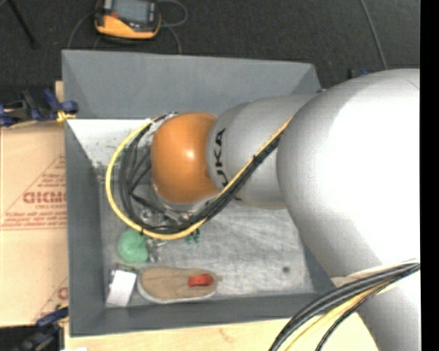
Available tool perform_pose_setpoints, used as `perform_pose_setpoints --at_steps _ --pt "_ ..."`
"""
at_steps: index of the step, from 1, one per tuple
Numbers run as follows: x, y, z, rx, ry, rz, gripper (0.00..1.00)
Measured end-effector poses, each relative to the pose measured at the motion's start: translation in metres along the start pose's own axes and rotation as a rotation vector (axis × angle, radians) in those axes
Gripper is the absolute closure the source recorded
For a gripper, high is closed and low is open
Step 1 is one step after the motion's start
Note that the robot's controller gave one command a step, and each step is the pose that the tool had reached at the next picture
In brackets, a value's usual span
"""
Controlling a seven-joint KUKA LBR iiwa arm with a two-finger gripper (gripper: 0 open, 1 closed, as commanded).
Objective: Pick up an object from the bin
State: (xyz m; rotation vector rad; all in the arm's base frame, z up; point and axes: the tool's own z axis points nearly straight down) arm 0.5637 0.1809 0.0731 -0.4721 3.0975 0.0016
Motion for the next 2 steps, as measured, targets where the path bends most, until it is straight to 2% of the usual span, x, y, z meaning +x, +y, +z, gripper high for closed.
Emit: perform_pose_setpoints --at_steps 1,2 --pt "0.000 0.000 0.000 0.000 0.000 0.000 1.00" --pt "-0.009 0.018 -0.198 0.000 -0.005 -0.047 1.00"
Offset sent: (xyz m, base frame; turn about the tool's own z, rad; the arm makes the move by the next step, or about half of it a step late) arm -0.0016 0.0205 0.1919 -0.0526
